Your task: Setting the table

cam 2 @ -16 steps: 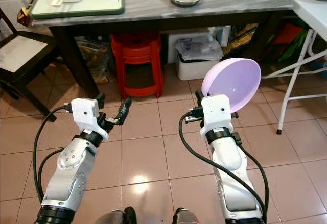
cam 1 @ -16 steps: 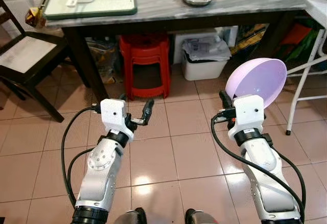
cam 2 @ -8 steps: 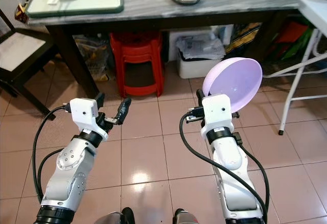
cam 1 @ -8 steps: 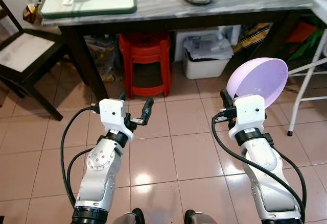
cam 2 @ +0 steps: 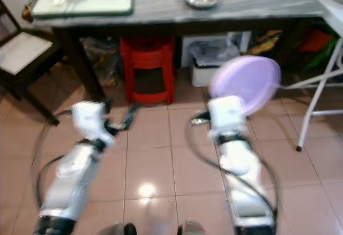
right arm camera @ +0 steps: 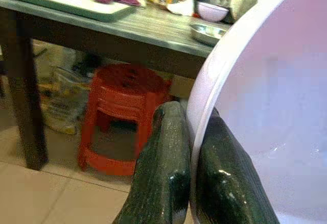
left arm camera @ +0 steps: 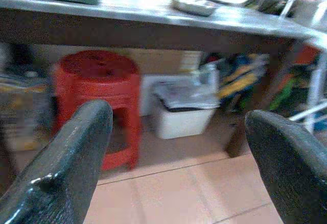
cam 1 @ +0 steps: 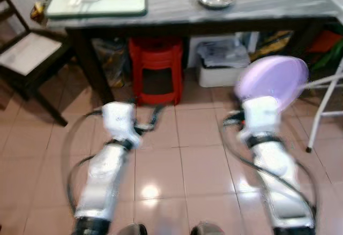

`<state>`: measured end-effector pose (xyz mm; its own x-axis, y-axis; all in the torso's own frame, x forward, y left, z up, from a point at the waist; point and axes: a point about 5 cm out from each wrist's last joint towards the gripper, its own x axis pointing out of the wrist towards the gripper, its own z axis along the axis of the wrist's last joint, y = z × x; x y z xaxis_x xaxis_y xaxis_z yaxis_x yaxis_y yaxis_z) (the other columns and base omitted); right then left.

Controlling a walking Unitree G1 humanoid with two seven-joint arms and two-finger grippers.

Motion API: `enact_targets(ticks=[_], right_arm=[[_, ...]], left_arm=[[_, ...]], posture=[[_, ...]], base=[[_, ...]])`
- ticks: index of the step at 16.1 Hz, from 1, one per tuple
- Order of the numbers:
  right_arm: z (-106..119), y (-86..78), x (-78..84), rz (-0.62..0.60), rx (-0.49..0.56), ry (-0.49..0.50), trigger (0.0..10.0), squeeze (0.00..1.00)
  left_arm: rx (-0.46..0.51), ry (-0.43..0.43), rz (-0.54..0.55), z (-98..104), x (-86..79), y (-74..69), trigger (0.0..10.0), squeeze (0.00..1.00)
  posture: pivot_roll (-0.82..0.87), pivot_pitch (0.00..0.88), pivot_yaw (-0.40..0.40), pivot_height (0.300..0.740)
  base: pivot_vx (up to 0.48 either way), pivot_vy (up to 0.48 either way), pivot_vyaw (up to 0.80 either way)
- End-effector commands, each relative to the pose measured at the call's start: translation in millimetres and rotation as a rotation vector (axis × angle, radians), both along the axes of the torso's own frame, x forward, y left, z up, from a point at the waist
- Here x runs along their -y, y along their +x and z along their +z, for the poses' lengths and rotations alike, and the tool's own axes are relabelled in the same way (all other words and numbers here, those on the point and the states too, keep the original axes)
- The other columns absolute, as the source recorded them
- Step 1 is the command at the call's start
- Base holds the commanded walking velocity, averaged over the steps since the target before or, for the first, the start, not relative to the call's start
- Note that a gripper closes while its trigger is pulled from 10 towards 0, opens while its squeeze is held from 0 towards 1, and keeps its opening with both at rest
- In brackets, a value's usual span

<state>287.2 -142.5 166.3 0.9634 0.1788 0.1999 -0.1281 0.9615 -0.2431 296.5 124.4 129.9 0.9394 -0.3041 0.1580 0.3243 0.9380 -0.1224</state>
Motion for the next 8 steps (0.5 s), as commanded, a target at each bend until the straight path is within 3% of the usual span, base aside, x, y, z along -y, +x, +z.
enact_targets(ticks=[1,8], right_arm=[[0.5,-1.4,10.6,-0.037,0.007,-0.01,10.0,0.0],[0.6,-1.0,10.9,-0.042,0.01,-0.012,10.0,0.0]], left_arm=[[0.004,-0.011,-0.031,1.8,10.2,-1.1,10.0,0.0],[0.004,-0.014,-0.04,2.0,11.4,-0.9,10.0,0.0]], posture=[[-0.19,0.202,0.007,0.74],[-0.19,0.203,0.008,0.74]], base=[[0.296,0.0,0.0],[0.297,0.0,0.0]])
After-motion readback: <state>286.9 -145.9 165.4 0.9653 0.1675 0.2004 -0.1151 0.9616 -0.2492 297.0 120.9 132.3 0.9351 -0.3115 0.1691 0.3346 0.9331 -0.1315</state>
